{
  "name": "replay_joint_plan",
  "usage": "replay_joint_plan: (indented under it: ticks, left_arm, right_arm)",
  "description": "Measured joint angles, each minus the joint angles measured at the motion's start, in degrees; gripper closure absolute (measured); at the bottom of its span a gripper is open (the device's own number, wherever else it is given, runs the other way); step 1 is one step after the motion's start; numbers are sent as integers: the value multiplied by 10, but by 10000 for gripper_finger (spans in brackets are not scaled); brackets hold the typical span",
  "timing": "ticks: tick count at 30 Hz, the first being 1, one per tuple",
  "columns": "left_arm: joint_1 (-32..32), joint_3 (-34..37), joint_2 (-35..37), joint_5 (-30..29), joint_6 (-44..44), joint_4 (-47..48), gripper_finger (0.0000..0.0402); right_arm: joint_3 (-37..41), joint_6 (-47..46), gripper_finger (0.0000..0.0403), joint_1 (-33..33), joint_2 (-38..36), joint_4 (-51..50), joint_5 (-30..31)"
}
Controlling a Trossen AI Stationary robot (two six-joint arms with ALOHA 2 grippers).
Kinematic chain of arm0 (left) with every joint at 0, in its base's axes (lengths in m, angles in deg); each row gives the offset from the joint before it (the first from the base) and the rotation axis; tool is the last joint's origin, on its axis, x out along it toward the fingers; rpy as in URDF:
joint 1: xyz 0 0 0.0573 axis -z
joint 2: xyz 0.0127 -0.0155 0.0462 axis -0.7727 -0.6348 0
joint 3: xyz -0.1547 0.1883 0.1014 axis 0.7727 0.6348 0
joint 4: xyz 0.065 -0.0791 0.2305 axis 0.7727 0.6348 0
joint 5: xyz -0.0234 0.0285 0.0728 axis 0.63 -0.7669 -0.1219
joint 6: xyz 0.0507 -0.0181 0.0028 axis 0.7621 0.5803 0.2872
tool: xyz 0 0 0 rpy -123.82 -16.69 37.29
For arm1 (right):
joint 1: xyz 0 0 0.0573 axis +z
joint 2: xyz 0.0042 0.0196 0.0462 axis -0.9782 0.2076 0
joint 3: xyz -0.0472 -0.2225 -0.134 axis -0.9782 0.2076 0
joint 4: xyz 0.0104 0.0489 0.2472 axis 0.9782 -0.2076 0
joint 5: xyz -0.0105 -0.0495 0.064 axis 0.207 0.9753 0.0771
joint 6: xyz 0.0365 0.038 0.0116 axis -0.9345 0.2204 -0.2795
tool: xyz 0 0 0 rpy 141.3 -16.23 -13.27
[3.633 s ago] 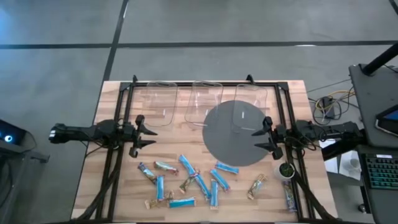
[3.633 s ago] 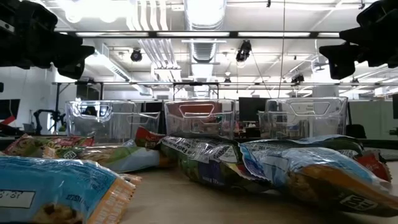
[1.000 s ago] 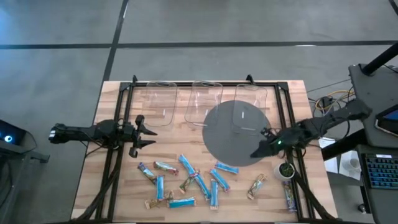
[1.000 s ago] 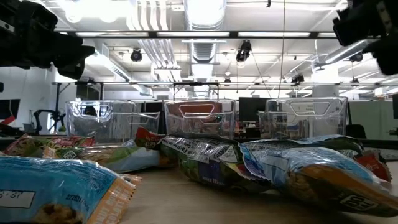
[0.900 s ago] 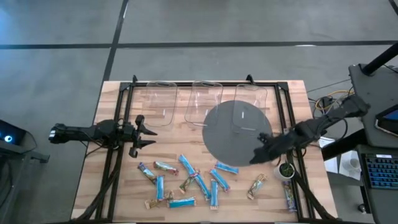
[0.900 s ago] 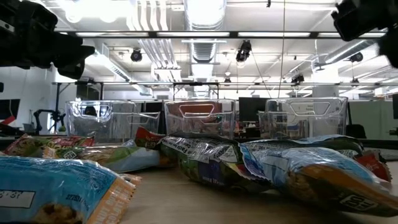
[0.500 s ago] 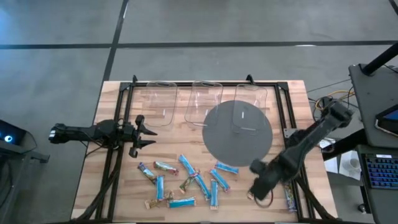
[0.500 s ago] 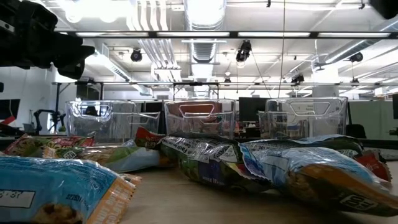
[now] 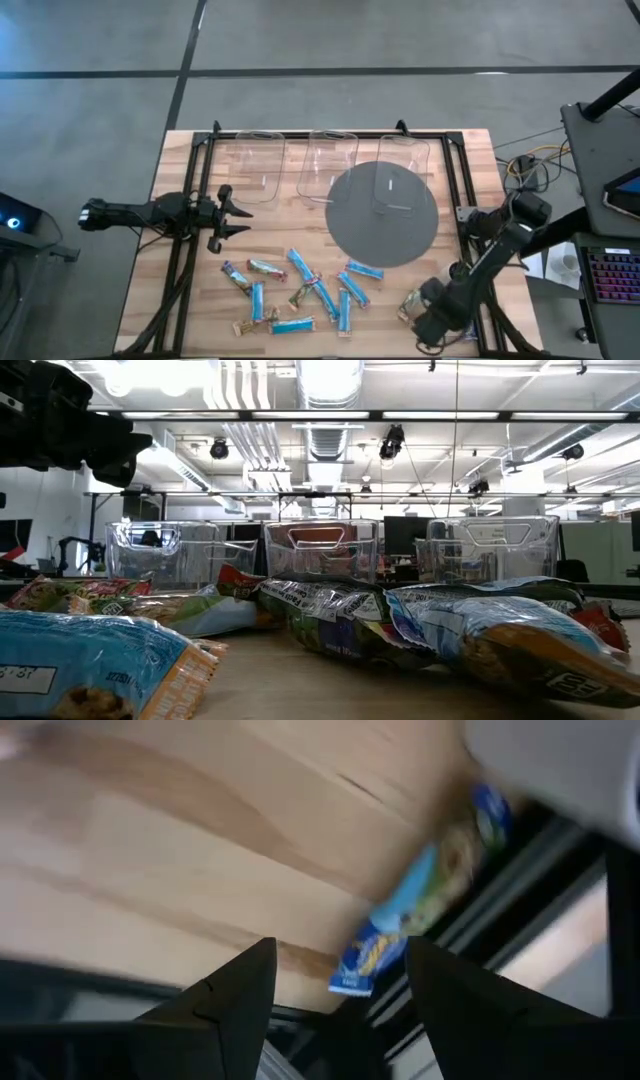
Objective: Pick and place Granola Bars by type
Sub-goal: Put the blue granola bar into the right transparent bin
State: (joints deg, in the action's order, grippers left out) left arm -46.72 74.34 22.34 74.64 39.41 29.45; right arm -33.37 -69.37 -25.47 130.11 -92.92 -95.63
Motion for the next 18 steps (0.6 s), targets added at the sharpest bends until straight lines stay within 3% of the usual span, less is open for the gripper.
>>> replay_joint_plan:
  ticks: [6, 18]
  left_arm:
    - [0, 0, 0, 0, 0, 0, 266]
    - [0, 0, 0, 0, 0, 0, 266]
  right_arm:
    - [9, -211, 188, 48, -9, 0, 7]
    - [39, -218, 188, 55, -2, 7, -24]
